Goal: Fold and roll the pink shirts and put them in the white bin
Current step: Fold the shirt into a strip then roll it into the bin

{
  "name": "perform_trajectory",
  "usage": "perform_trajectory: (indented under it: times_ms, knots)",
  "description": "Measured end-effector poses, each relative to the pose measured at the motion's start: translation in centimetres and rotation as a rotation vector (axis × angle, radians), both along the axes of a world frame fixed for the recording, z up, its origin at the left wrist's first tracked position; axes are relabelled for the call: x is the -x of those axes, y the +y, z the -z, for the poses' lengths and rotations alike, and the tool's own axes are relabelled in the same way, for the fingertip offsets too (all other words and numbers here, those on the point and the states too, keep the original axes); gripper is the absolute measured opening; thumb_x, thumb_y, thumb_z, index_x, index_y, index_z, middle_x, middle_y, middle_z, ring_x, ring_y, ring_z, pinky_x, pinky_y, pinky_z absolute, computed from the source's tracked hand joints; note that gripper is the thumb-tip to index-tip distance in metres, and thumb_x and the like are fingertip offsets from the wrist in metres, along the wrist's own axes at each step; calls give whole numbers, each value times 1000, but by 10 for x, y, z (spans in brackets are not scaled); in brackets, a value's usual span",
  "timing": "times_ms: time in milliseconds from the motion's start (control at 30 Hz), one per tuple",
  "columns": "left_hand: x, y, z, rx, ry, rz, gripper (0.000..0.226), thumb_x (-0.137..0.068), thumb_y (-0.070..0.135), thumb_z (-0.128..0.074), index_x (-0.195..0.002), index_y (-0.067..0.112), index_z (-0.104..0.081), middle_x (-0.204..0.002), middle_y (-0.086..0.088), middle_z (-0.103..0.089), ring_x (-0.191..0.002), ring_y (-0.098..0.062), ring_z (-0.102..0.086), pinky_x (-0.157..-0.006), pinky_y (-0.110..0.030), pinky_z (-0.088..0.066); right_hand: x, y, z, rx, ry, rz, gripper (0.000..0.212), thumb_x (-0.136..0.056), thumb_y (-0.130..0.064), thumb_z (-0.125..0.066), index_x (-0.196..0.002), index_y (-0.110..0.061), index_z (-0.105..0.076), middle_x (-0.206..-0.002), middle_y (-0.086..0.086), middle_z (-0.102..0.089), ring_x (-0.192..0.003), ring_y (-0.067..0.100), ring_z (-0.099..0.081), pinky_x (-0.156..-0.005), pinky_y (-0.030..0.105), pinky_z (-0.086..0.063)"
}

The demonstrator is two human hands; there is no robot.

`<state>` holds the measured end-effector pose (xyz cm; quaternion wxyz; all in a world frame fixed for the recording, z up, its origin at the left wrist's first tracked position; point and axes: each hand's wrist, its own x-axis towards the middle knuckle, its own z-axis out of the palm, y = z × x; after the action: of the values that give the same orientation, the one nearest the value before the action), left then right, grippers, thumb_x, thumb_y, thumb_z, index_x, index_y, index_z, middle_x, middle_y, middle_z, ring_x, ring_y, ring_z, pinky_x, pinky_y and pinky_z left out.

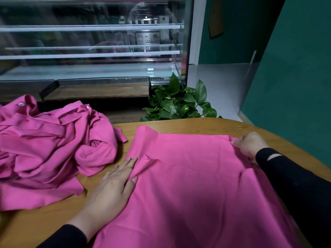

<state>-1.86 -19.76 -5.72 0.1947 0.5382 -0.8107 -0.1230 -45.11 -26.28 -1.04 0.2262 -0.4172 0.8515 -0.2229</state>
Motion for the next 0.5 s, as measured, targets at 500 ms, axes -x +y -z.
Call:
perform_trajectory:
  times_ms: [500]
  knots:
    - [8,6,-2,25,-163,-86,75,-91,52,-7,-155,22,-30,-162,9,-26,-148,5,-7,-125,-31,-8,10,-1,-3,-53,181,-41,37,-99,-24,-56,-75,3,-62,-57,18,-63,-46,29,-62,-48,31,-48]
